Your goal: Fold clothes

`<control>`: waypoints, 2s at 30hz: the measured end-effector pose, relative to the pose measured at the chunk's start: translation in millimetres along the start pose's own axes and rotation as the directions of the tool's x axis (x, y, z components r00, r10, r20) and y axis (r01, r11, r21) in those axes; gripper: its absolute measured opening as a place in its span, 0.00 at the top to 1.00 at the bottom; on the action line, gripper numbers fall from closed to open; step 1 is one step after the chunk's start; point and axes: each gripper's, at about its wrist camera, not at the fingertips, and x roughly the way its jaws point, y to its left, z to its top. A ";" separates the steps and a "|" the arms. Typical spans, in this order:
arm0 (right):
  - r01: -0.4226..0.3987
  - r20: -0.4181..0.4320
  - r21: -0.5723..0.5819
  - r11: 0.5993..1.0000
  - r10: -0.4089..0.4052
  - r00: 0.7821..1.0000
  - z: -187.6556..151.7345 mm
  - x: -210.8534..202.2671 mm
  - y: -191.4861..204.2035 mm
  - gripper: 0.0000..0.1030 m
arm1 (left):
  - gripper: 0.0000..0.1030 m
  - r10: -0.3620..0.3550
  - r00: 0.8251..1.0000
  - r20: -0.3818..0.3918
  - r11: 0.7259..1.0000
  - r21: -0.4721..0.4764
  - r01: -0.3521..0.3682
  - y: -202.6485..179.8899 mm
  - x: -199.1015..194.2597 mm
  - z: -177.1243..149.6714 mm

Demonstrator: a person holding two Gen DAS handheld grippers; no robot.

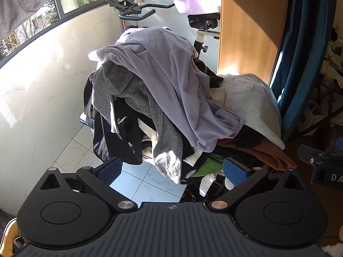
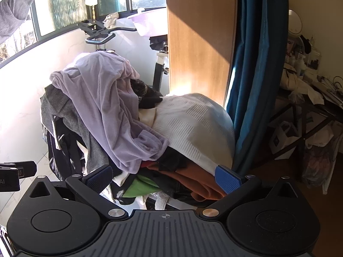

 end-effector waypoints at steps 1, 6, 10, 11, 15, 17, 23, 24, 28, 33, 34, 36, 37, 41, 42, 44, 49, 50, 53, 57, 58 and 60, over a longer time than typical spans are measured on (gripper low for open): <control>0.000 0.000 -0.001 1.000 0.000 1.000 0.2 -0.7 1.2 0.01 | 0.00 -0.001 1.000 0.001 1.000 -0.003 0.001 0.5 -0.7 -0.5; 0.002 0.001 -0.009 1.000 -0.002 1.000 1.5 -4.4 7.1 0.01 | 0.00 -0.004 1.000 0.007 1.000 -0.016 0.004 3.1 -4.0 -3.1; 0.005 0.000 -0.010 1.000 -0.005 1.000 6.4 -7.0 12.8 0.01 | 0.00 -0.006 1.000 0.012 1.000 -0.027 0.007 5.2 -6.6 -5.2; 0.007 0.000 -0.009 1.000 -0.007 1.000 7.2 -7.7 14.6 0.01 | 0.00 -0.007 1.000 0.013 1.000 -0.030 0.007 5.8 -7.3 -5.7; -0.002 0.009 -0.006 1.000 0.002 1.000 -0.1 -11.9 6.2 0.01 | 0.00 -0.012 1.000 0.016 0.999 -0.036 0.012 6.2 -9.4 -7.8; -0.005 0.005 0.004 1.000 0.005 1.000 -2.1 -11.6 2.5 0.01 | 0.00 -0.017 1.000 0.013 0.999 -0.032 0.017 4.5 -9.9 -9.0; -0.002 -0.024 0.028 1.000 0.002 1.000 -6.3 -2.8 0.1 0.01 | 0.00 -0.037 0.999 0.003 0.999 -0.030 0.037 -0.9 -7.8 -12.3; -0.001 -0.033 0.029 1.000 0.002 0.999 -8.1 -1.1 0.2 0.01 | 0.00 -0.040 0.999 -0.006 0.999 -0.032 0.039 -0.8 -5.0 -12.9; -0.012 -0.047 0.019 1.000 0.013 0.999 -8.6 2.7 0.8 0.01 | 0.00 0.015 1.000 0.002 1.000 -0.012 -0.015 -3.8 -3.2 -13.7; -0.017 -0.042 0.011 1.000 0.018 0.999 -5.8 4.6 1.3 0.01 | 0.00 0.037 0.999 0.005 0.999 -0.027 -0.036 1.4 -2.0 -12.9; -0.017 -0.043 0.012 1.000 0.017 0.999 -5.8 5.3 0.7 0.01 | 0.00 0.036 0.999 -0.001 0.999 -0.032 -0.036 2.4 -0.7 -12.6; -0.016 -0.045 0.014 1.000 0.016 0.999 -5.8 6.7 -0.7 0.01 | 0.00 0.038 0.999 -0.007 0.999 -0.035 -0.038 2.9 1.0 -12.4; -0.015 -0.046 0.015 1.000 0.016 0.999 -5.8 7.4 -1.3 0.01 | 0.00 0.037 0.999 -0.008 0.999 -0.035 -0.038 2.9 1.7 -12.3; -0.013 -0.051 0.018 1.000 0.014 0.999 -5.8 10.1 -4.0 0.01 | 0.00 0.036 0.999 -0.009 0.999 -0.034 -0.036 1.1 3.5 -12.3; -0.013 -0.052 0.019 1.000 0.014 0.999 -5.8 10.8 -4.6 0.01 | 0.00 0.034 0.999 -0.013 0.999 -0.035 -0.034 0.7 4.7 -11.9; -0.012 -0.054 0.021 1.000 0.013 0.998 -5.8 12.2 -5.9 0.01 | 0.00 0.029 0.999 -0.021 0.999 -0.037 -0.030 -0.2 7.4 -11.1; -0.009 -0.060 0.026 1.000 0.011 0.998 -5.9 15.6 -9.2 0.01 | 0.00 0.024 0.999 -0.029 0.999 -0.041 -0.026 -2.1 11.3 -8.1; -0.009 -0.059 0.024 1.000 0.011 0.998 -5.3 16.1 -9.0 0.01 | 0.00 0.024 0.999 -0.026 0.999 -0.045 -0.025 -1.2 11.0 -7.5; -0.035 -0.046 0.013 0.999 0.035 0.998 -4.3 15.3 -8.0 0.01 | 0.00 0.006 1.000 -0.016 0.997 -0.078 -0.007 3.9 10.8 -5.0; -0.096 -0.016 0.043 0.994 0.097 0.995 2.2 12.0 -15.7 0.01 | 0.00 -0.036 0.999 0.006 0.991 -0.130 0.036 15.1 10.6 -0.3; -0.100 -0.010 0.059 0.993 0.101 0.995 3.9 12.0 -18.5 0.01 | 0.00 -0.041 0.999 0.016 0.989 -0.141 0.043 18.1 9.5 1.1; -0.078 -0.023 0.093 0.993 0.080 0.997 6.6 13.7 -22.3 0.01 | 0.00 -0.058 0.998 0.028 0.986 -0.157 0.061 23.6 8.3 4.1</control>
